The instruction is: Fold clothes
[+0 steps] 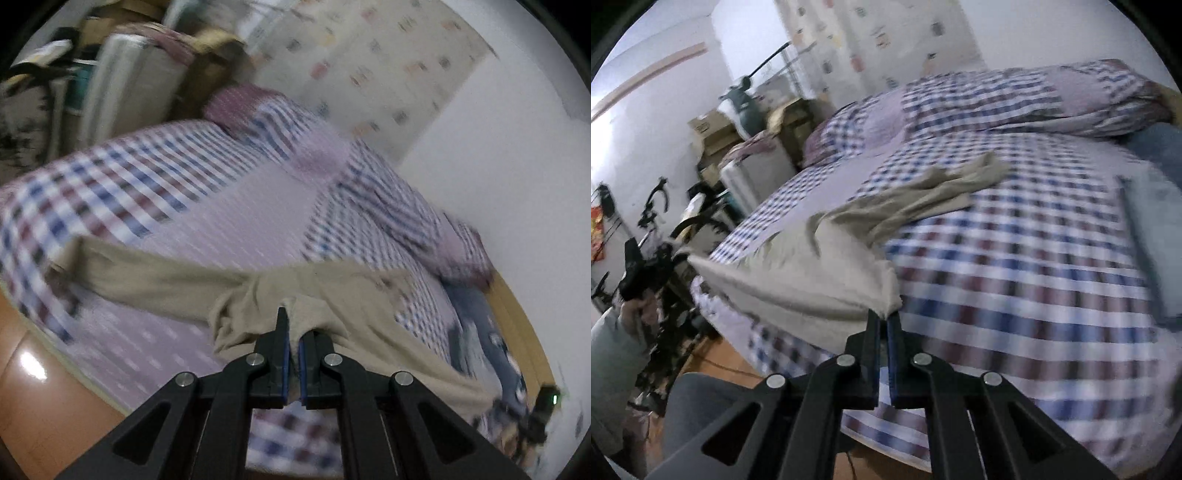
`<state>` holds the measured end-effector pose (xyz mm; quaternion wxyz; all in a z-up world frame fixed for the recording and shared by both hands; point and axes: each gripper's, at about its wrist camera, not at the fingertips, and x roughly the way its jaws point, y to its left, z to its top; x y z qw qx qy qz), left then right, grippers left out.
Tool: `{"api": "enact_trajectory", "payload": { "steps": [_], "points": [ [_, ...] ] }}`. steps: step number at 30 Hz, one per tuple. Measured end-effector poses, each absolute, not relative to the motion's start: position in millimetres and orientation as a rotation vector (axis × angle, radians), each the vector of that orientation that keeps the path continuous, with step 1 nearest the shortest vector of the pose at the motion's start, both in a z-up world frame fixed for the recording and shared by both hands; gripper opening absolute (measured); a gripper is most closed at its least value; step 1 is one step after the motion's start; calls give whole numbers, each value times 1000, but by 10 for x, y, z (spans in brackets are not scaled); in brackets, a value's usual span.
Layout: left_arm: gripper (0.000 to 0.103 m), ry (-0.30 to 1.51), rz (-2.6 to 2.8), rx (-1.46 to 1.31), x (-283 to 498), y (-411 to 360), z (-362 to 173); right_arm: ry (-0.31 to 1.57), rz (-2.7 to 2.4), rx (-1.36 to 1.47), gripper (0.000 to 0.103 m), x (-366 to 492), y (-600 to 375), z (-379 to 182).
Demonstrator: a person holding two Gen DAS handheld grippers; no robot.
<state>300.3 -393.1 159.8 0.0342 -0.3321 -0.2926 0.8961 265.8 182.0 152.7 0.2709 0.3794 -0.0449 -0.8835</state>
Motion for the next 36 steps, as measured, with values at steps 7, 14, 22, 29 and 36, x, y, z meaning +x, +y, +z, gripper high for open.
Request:
{"api": "enact_trajectory", "payload": {
  "steps": [7, 14, 22, 29, 36],
  "points": [
    [2, -811, 2661, -1264, 3139, -3394, 1417, -35, -2400, 1176, 2, 2891, 2431, 1475],
    [3, -816, 2652, -1501, 3320, -3404, 1179, -6, -2317, 1346, 2, 2883, 2477, 1030],
    [10, -892, 2668, -1585, 3537, -3596, 1077, 90, -2278, 1494, 5, 2936, 2510, 756],
    [53, -982, 2735, -1607, 3638, -3823, 1135, 50, -2314, 1472, 28, 2949, 2668, 821],
    [75, -1009, 2891, -1518, 3656, -4032, 1367, -80, -2359, 1361, 30, 2874, 2681, 913]
  ]
}}
